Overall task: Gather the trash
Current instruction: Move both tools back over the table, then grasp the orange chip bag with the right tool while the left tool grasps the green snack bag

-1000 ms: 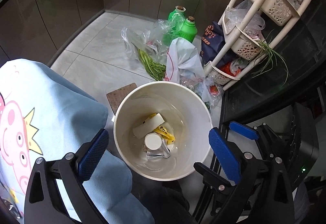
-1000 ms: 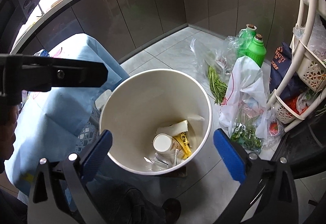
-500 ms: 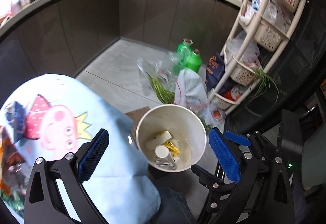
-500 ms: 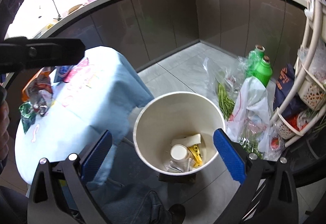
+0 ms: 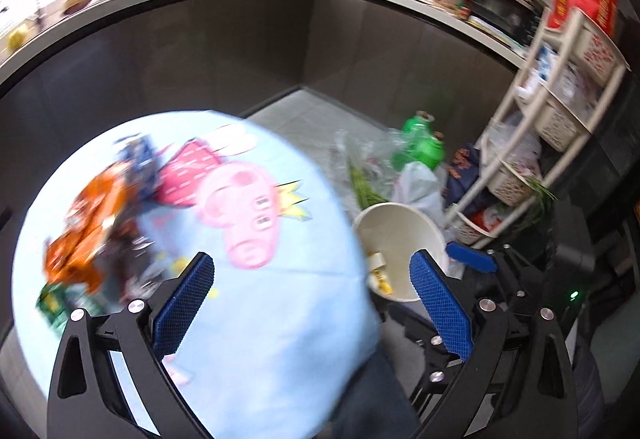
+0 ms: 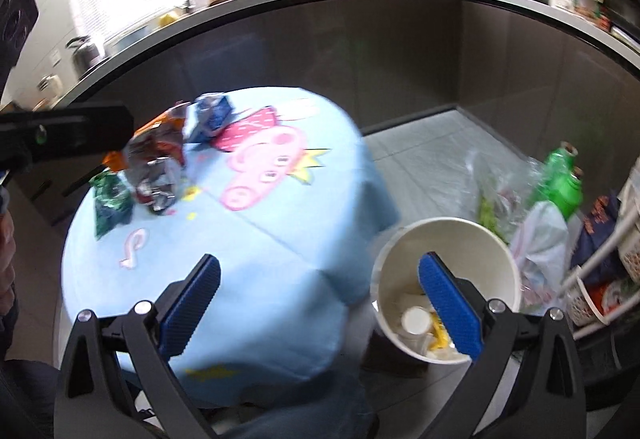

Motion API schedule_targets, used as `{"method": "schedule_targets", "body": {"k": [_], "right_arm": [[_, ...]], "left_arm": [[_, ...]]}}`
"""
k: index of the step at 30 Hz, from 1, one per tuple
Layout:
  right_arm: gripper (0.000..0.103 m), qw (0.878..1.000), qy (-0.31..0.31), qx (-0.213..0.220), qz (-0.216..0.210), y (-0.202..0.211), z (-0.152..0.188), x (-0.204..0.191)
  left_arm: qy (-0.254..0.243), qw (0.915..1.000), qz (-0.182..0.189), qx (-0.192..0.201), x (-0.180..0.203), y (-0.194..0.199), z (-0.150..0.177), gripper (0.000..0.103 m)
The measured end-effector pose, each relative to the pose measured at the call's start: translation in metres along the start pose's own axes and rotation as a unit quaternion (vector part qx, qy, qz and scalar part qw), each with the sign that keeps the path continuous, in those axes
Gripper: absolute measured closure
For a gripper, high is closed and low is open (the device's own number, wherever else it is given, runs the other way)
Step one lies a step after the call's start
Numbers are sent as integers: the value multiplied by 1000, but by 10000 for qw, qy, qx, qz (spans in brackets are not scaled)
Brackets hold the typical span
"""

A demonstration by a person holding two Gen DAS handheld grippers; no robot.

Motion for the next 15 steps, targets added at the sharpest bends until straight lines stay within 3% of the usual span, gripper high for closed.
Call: {"method": "schedule_targets", "body": {"k": [7,15], "right_arm": [[3,9975,528,-186,-433,-18,-19,-67],[3,9907,814,-402,-1014,-41,-49,-140]], "left_arm": [[986,9940,-479,-62,-103,27,51,9],[2131,9735,-815,-188,-206,45,110,9]]}}
Point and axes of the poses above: each gripper's, at about its wrist camera, not at the fingertips, and y roughly against the way its jaws point, x to its right, z to its underside, the point moved 4 cm from there along -y, roughly the way its jaws point, and after that the axes turned 7 degrees about -x, right-handed, at the moved point
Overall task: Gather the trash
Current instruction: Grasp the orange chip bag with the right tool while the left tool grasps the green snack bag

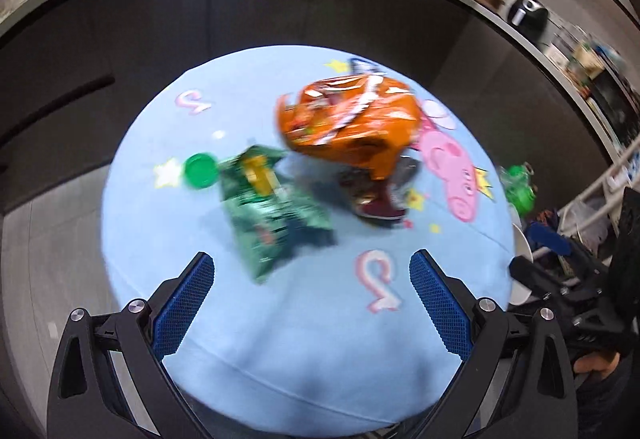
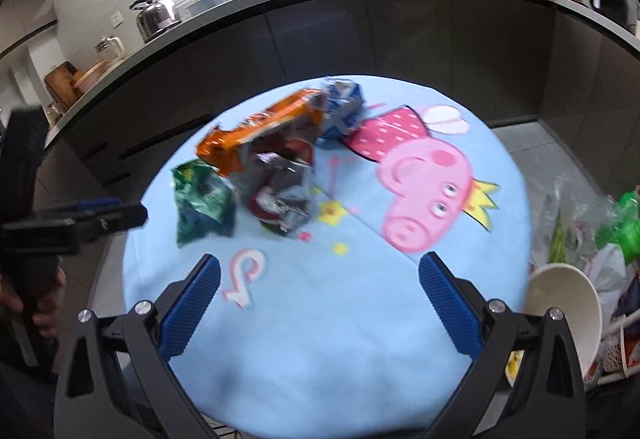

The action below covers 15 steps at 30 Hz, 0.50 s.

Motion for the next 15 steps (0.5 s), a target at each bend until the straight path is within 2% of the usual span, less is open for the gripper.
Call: {"method": "schedule_targets", "body": {"k": [4,6,9,11,15], "right_arm": [[5,9998,28,22,-216,-10,-33,-26],[11,9991,-89,-4,-416,-18,-50,-34],[18,9965,-486,-210,-641,-40,-71,-39],[27,9934,-801,-360,-736,-56,-80,-37],[30,9877,-1322,-567,-618,-85,-93,-31]], "left_arm": [[197,9998,0,-7,-30,0,4,9],[255,9997,33,-8,-37,0,6,9],[301,9995,71,-21,-43,-2,7,9],[316,9994,99,-53,-46,-4,8,9],[347,9992,173,-91,-49,-9,7,11]]}}
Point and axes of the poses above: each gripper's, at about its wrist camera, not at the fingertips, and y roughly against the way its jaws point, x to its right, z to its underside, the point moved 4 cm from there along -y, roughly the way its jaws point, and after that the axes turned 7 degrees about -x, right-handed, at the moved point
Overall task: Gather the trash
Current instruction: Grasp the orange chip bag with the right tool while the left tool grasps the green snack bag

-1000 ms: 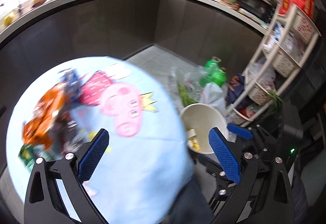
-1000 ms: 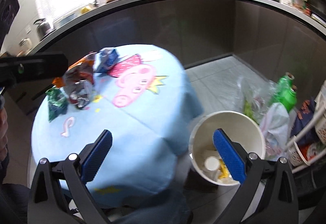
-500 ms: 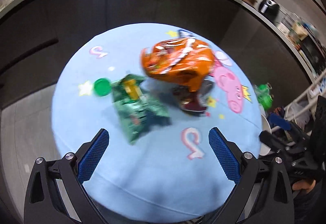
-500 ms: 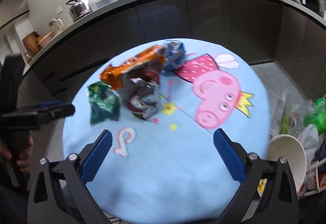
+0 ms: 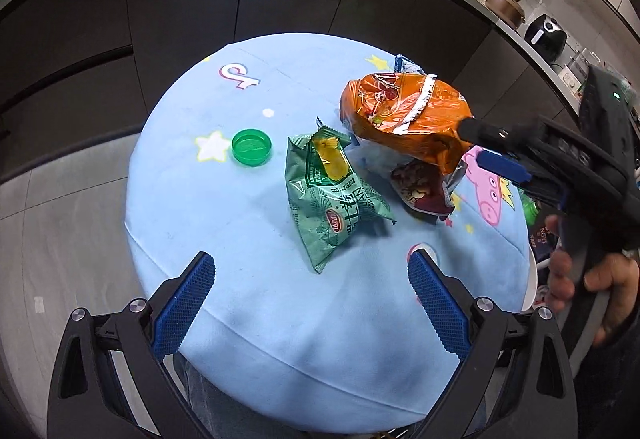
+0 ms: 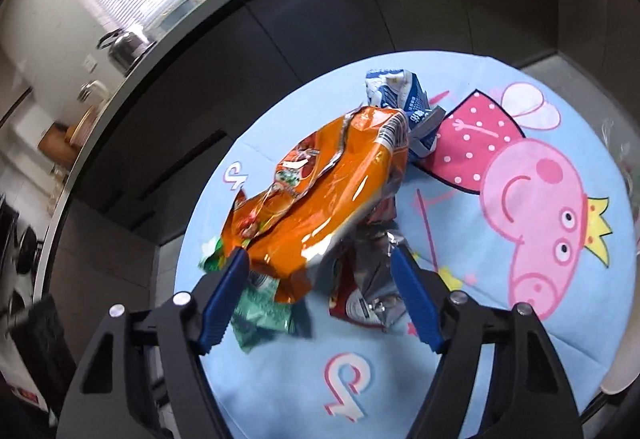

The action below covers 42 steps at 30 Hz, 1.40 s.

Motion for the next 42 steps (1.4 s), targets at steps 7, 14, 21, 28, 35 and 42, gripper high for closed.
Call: {"method": "schedule_targets", "body": {"k": [7,14,21,28,35,42], "right_arm": [[88,9997,162,116,-159,11,1,-9],[93,9954,717,602,-211,79,28,-8],[93,9980,544,300,97,95,83,37],[63,9998,-126,74,154,86,112,82],[50,9995,-258,166,109,84,107,85],[50,9991,-392,97,138,81,111,94]], "left_arm": [[26,9999,90,-87,-6,-10,-6,16],[54,9997,108,-200,-5,-20,-7,16],[15,9996,92,-252,3,-25,-12,15],[173,9989,205,-391,3,-37,-26,15],[506,9965,397,-530,2,-57,-52,19],[678,9927,509,-854,-8,-80,-48,38]]}}
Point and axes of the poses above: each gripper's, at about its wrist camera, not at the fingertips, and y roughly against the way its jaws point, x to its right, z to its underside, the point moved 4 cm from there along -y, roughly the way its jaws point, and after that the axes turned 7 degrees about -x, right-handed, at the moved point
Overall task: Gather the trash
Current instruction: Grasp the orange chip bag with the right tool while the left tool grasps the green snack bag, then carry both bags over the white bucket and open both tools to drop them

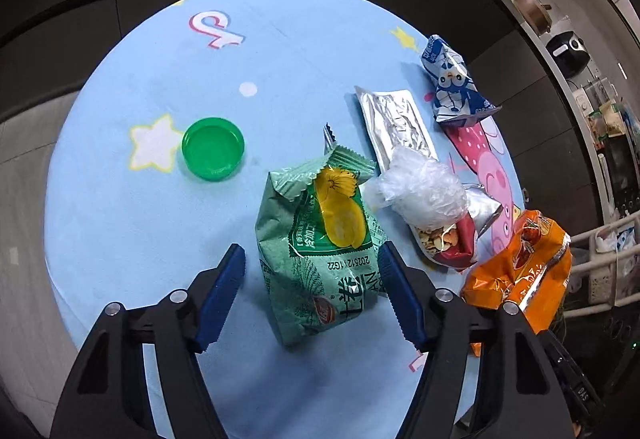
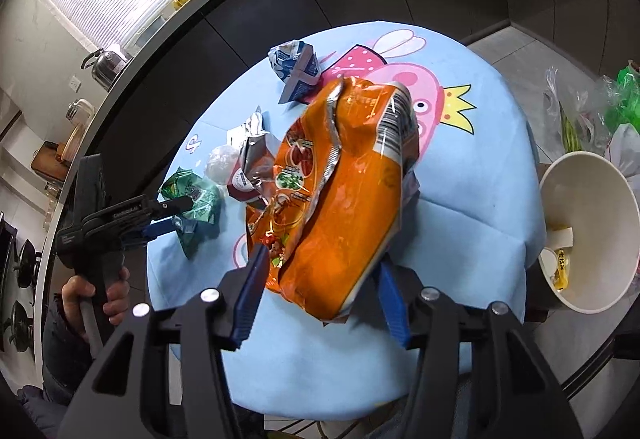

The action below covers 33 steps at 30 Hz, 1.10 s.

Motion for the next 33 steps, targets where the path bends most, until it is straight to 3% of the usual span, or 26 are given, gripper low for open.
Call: {"method": "schedule_targets", "body": {"k": [4,6,7,8,11,16,21,27,33], "right_arm": [[50,9998,-153,-56,65,-4,1,7],[52,9997,-200,-72,73,-6,1,9],[65,9997,-207,-64,94,-7,1,10],[88,9997,-224,-61,66,-7,2,10],[98,9999,-64,119,-32,3,2,4],[99,9956,616,642,277,32,0,-18],[99,9900,812,1044,483,55,-2,-24],[99,9846,759,1439,639,86,-3,-12],[99,9791,421,1793,861,121,1,27]], "left_arm": [[44,10000,74,28,0,2,1,39],[-17,10000,61,15,1,2,2,53],[-49,10000,74,-6,3,2,2,63],[-91,9999,78,-2,5,3,3,74],[-288,9995,1,144,15,13,8,81],[-736,9963,78,439,44,44,17,84],[-1180,9905,260,650,84,69,24,84],[-1787,9798,509,741,142,81,35,85],[-2355,9674,714,592,203,69,45,85]]}}
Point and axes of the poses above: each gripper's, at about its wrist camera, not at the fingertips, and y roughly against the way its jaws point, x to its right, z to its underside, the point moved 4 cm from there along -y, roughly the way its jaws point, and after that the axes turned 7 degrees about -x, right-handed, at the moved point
